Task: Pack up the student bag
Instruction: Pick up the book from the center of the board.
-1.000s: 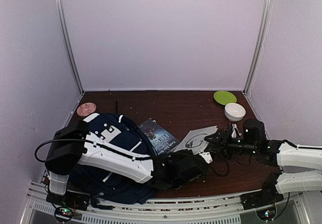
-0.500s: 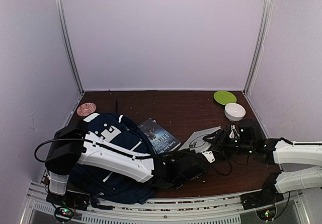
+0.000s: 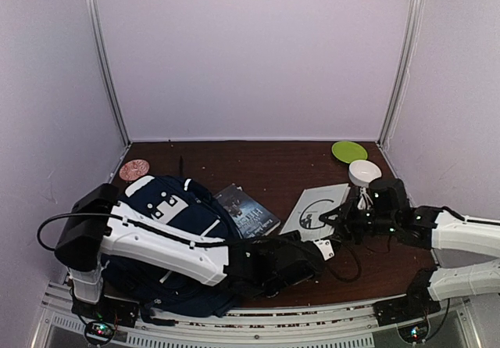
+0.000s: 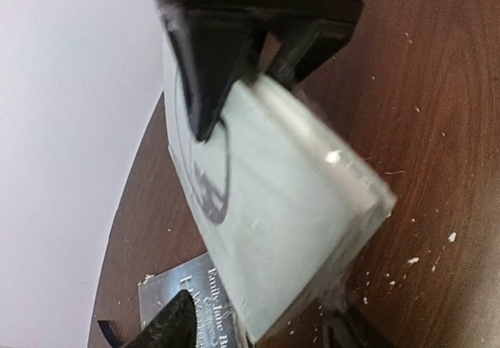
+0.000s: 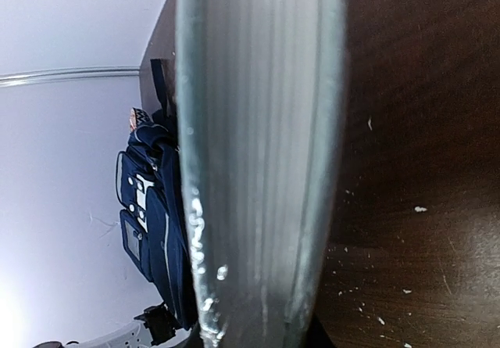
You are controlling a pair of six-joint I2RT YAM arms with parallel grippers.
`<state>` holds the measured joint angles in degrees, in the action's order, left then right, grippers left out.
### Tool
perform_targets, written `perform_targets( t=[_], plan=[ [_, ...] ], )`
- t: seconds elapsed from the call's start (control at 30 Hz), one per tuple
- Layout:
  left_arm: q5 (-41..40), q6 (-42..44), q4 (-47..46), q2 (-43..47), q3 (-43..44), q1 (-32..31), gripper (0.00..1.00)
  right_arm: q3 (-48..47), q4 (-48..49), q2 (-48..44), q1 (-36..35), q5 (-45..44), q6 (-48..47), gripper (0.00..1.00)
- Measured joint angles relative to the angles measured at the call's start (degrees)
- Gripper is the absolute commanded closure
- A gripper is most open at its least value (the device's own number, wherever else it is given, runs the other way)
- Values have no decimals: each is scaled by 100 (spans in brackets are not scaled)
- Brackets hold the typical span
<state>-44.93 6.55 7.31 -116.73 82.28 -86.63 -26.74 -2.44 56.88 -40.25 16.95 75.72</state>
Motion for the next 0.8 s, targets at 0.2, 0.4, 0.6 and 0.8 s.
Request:
perform_targets(
  t=[0.2,0.4,0.6,0.8],
  plan=[
    [-37,-560,1217,1241,142,-142,2,-485,-933,-789,2,-673,-1355,100],
    [610,-1471,1582,2837,-385,111,2,-774,-1244,-990,13,-387,-2719,100],
    [2669,-2269,848,3794,-1392,1644,2,-774,-1259,-1552,-103,887,-3816,100],
    [5088,-2887,-210,3858,-1687,2430,2,-697,-984,-2347,-361,2210,-4284,100]
  ],
)
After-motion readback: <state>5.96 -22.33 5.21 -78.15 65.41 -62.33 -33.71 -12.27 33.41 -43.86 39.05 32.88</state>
